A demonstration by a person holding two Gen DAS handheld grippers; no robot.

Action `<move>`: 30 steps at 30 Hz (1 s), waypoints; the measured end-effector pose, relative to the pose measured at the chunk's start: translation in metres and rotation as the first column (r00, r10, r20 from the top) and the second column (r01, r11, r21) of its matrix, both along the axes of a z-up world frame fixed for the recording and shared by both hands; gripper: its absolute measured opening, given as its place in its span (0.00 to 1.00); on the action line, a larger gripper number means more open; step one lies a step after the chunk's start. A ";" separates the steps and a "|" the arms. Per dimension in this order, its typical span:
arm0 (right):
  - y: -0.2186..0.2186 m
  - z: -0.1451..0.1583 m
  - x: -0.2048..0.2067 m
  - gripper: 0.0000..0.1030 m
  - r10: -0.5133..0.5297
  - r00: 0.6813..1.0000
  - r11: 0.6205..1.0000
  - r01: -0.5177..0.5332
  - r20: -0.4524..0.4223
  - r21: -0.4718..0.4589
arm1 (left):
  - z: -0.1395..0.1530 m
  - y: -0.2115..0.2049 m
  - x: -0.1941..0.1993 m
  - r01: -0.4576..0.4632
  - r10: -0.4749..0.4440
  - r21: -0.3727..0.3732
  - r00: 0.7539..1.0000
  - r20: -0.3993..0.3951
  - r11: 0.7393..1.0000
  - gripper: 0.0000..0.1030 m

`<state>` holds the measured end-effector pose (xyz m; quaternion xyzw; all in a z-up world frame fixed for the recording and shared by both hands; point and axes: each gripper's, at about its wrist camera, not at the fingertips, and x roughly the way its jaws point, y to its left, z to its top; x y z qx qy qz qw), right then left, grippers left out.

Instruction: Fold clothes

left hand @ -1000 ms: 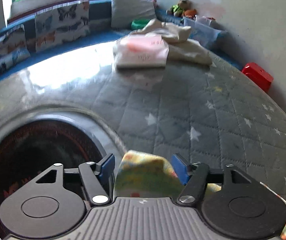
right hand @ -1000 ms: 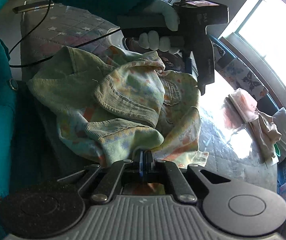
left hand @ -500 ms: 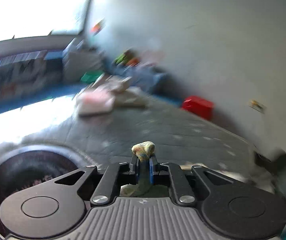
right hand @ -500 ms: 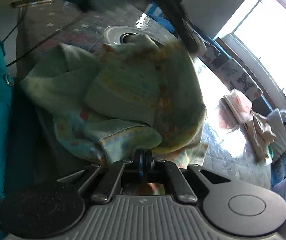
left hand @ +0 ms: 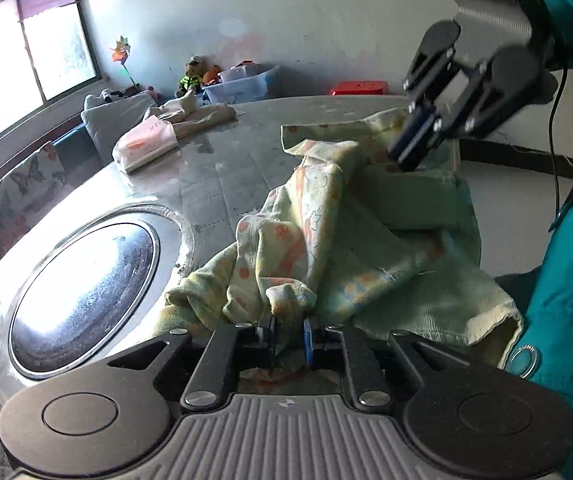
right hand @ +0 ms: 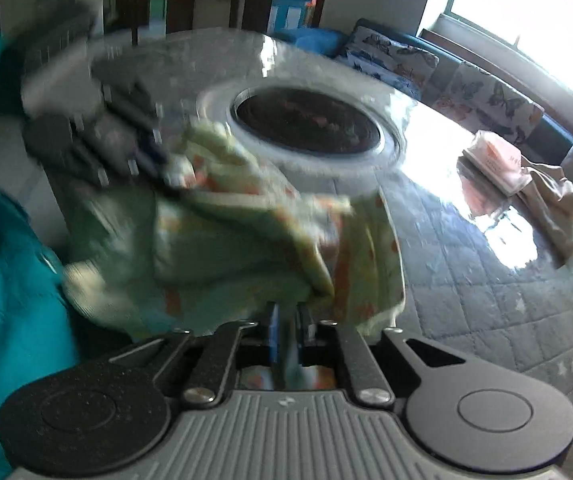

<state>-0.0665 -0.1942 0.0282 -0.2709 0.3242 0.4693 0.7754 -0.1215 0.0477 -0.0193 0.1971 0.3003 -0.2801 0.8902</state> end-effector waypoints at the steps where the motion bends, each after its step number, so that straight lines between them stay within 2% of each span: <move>1: -0.002 0.010 0.003 0.10 -0.009 1.000 0.999 0.009 -0.012 0.038 | 0.001 0.002 0.000 -0.004 0.004 -0.010 1.000 -0.001 1.000 0.16; 4: 0.002 0.028 0.020 0.14 -0.057 0.998 0.988 0.062 -0.040 0.140 | 0.004 0.009 0.001 -0.021 0.020 -0.043 1.000 -0.016 0.999 0.20; 6: 0.008 0.030 0.033 0.15 -0.087 0.994 0.976 0.099 -0.068 0.194 | 0.007 0.013 0.000 -0.028 0.027 -0.062 0.999 -0.026 0.998 0.25; 10: 0.037 0.009 0.045 0.15 -0.053 0.997 0.987 0.061 -0.064 0.146 | 0.020 0.025 -0.010 -0.060 0.056 -0.105 0.998 -0.037 0.993 0.45; 12: 0.049 -0.007 0.043 0.15 -0.010 0.997 0.995 0.017 -0.078 0.096 | 0.032 0.036 -0.020 -0.121 0.117 -0.132 0.992 -0.038 0.984 0.45; 17: 0.059 -0.027 0.031 0.15 0.043 0.995 0.999 -0.041 -0.094 0.026 | 0.047 0.041 -0.009 -0.254 0.250 -0.217 0.967 -0.046 0.942 0.43; 18: 0.060 -0.029 0.029 0.15 0.046 0.995 0.999 -0.044 -0.093 0.024 | 0.049 0.038 -0.005 -0.268 0.266 -0.225 0.963 -0.039 0.937 0.43; 24: 0.058 -0.028 0.024 0.15 0.042 0.996 0.998 -0.038 -0.076 0.045 | 0.041 0.035 0.017 -0.359 0.339 -0.241 0.933 -0.121 0.902 0.44; 27: 0.052 -0.022 0.021 0.15 0.029 0.997 0.997 -0.024 -0.073 0.073 | 0.038 0.035 0.019 -0.374 0.354 -0.239 0.927 -0.127 0.896 0.36; 30: 0.039 -0.010 0.019 0.15 -0.006 0.997 0.994 0.014 -0.073 0.106 | 0.038 0.031 0.014 -0.350 0.339 -0.224 0.937 -0.087 0.909 0.27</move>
